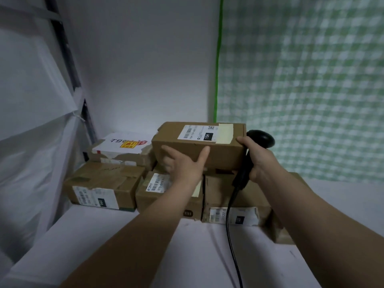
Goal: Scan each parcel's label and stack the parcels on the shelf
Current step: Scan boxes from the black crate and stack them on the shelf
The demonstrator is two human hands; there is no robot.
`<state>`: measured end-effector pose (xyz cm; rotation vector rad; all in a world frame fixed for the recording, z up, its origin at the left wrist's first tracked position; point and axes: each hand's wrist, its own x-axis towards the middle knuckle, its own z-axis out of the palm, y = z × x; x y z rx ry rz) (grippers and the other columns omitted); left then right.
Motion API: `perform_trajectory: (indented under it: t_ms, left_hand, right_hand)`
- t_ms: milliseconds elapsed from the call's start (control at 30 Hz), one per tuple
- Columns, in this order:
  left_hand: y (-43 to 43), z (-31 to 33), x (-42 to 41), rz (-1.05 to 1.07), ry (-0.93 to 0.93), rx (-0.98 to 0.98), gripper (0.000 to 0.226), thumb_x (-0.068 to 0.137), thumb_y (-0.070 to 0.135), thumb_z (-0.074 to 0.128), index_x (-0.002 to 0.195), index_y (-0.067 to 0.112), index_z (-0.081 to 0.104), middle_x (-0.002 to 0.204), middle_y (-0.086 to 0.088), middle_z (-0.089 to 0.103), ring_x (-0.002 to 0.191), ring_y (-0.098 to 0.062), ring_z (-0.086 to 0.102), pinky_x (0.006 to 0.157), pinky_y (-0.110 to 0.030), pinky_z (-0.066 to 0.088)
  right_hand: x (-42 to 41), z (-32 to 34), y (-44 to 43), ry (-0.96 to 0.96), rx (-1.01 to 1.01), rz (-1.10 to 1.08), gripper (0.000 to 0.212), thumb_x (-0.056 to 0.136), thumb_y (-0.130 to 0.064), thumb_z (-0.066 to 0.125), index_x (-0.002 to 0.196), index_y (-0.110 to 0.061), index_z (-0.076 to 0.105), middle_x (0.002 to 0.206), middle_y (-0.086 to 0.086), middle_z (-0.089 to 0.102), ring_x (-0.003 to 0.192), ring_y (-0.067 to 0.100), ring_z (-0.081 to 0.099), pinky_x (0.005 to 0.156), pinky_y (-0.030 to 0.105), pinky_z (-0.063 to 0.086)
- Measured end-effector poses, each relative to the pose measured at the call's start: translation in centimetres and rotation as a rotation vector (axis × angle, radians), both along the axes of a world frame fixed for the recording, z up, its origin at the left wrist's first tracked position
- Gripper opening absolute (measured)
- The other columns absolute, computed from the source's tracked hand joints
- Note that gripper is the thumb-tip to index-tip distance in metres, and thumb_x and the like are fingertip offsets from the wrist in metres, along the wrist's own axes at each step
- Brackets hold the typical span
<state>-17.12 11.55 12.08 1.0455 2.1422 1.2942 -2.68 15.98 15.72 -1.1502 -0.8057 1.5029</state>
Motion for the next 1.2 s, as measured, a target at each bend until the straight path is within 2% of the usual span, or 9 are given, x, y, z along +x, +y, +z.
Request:
perform_trajectory:
  t_ms: [100,200,333,400,600,767,900,1033,1200]
  left_hand:
    - [0.1,-0.6,-3.6,-0.052,0.748,-0.031,0.088,0.090,0.057,0.051,0.153,0.028,-0.004,0.159,-0.012,0.004,0.145,-0.032,0.007,0.115,-0.052,0.011]
    - [1.8,-1.8,-5.7,-0.282,1.005,-0.134,0.057,0.098,0.041,0.046,0.149,0.031,0.023,0.153,-0.004,0.029,0.142,-0.026,0.021,0.115,-0.056,0.009]
    - [4.1,-2.2,-6.6,-0.300,1.096,-0.057,0.045,0.099,0.032,0.046,0.142,0.024,0.038,0.136,-0.006,0.050,0.125,-0.028,0.043,0.108,-0.051,0.030]
    - [4.8,-2.4,-7.2,-0.295,1.112,-0.058,0.043,0.099,0.028,0.046,0.142,0.023,0.040,0.134,-0.007,0.051,0.123,-0.029,0.045,0.106,-0.050,0.033]
    - [5.3,-2.7,-7.6,-0.258,1.147,-0.121,0.052,0.094,0.013,0.047,0.143,0.025,0.037,0.133,-0.010,0.050,0.121,-0.032,0.045,0.102,-0.047,0.037]
    - [2.5,-1.8,-5.7,-0.254,1.123,-0.067,0.049,0.099,0.030,0.044,0.146,0.019,0.033,0.143,-0.013,0.041,0.128,-0.030,0.038,0.104,-0.041,0.031]
    - [-2.2,-1.5,-3.5,-0.347,1.082,0.065,0.051,0.097,0.033,0.047,0.144,0.017,0.037,0.138,-0.009,0.047,0.124,-0.028,0.043,0.101,-0.039,0.035]
    - [-7.2,-3.1,-2.1,-0.508,1.090,0.050,0.046,0.095,0.032,0.052,0.138,0.016,0.048,0.134,-0.010,0.049,0.122,-0.031,0.045,0.100,-0.041,0.036]
    - [-10.6,-3.7,-1.2,-0.528,1.094,0.020,0.043,0.095,0.030,0.051,0.136,0.015,0.048,0.137,-0.011,0.043,0.123,-0.030,0.041,0.096,-0.040,0.036]
  right_hand:
    - [-0.8,-0.5,1.8,-0.053,-0.053,0.066,0.038,0.079,-0.027,0.079,0.106,-0.011,0.057,0.098,0.011,0.064,0.089,0.030,0.065,0.073,0.049,0.056]
    - [-1.3,-1.9,2.7,-0.051,-0.083,0.052,0.052,0.081,-0.029,0.077,0.123,-0.008,0.053,0.105,0.012,0.065,0.095,0.030,0.065,0.087,0.049,0.055]
    - [-0.8,-3.0,3.0,-0.068,-0.121,0.054,0.041,0.086,-0.031,0.072,0.117,-0.010,0.054,0.097,0.009,0.062,0.084,0.025,0.063,0.076,0.043,0.058]
    - [-0.2,-3.1,3.0,-0.064,-0.128,0.091,0.036,0.087,-0.029,0.070,0.113,-0.009,0.055,0.094,0.009,0.059,0.080,0.023,0.061,0.064,0.040,0.057]
    - [1.1,-3.3,1.8,-0.074,-0.149,0.140,0.016,0.088,-0.020,0.067,0.087,-0.008,0.055,0.079,0.011,0.060,0.067,0.020,0.060,0.047,0.028,0.054]
    - [2.7,-3.0,-0.8,-0.121,-0.135,0.234,0.016,0.089,-0.020,0.063,0.084,-0.005,0.059,0.065,0.011,0.065,0.049,0.017,0.060,0.045,0.022,0.052]
    - [3.6,-2.8,-4.6,-0.240,-0.081,0.327,0.015,0.088,-0.021,0.063,0.086,-0.006,0.060,0.067,0.014,0.067,0.050,0.018,0.063,0.046,0.024,0.052]
    - [3.9,-3.4,-9.0,-0.293,0.047,0.270,0.014,0.089,-0.018,0.064,0.093,-0.005,0.062,0.063,0.012,0.064,0.051,0.022,0.058,0.049,0.028,0.051]
    - [4.9,-3.8,-12.9,-0.312,0.105,0.245,0.014,0.091,-0.012,0.061,0.099,0.000,0.059,0.070,0.017,0.060,0.050,0.024,0.054,0.047,0.027,0.048]
